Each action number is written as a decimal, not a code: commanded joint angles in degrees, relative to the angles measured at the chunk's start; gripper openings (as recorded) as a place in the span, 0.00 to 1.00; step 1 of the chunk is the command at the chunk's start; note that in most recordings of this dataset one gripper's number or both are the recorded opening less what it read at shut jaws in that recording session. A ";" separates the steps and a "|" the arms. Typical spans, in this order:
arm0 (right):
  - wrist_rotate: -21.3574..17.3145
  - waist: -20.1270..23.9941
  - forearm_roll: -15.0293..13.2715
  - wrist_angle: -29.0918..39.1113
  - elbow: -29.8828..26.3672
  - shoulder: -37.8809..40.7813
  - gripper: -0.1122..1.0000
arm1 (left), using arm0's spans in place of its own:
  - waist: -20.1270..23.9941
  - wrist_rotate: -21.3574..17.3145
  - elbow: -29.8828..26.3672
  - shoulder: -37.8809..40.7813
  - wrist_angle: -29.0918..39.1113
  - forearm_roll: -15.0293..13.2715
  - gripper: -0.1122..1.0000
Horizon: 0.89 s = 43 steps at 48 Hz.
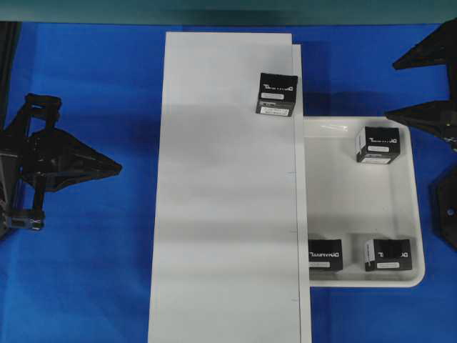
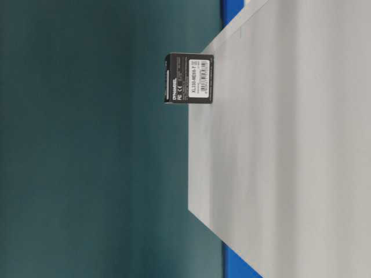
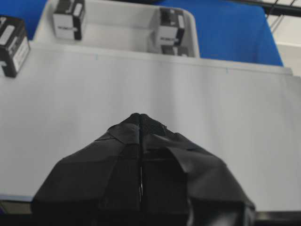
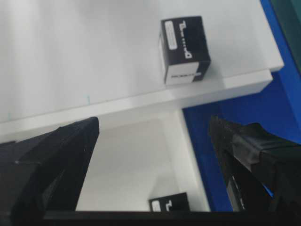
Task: Place the box from the white plastic tray onto the white base.
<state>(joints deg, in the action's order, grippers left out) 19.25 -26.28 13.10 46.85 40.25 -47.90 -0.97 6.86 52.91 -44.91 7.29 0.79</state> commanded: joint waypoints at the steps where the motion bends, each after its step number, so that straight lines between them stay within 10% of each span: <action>1: -0.09 0.00 0.18 -0.53 -0.44 0.09 0.97 | 0.09 -0.09 -1.05 0.00 -0.62 0.18 0.03; 43: -0.18 0.18 0.26 -1.05 0.26 -0.53 0.97 | -0.18 0.09 -1.14 0.18 -0.53 0.18 0.03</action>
<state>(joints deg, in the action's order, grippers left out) 19.25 -26.19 13.10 46.32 40.69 -48.60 -0.97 6.86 52.91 -44.74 7.21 0.79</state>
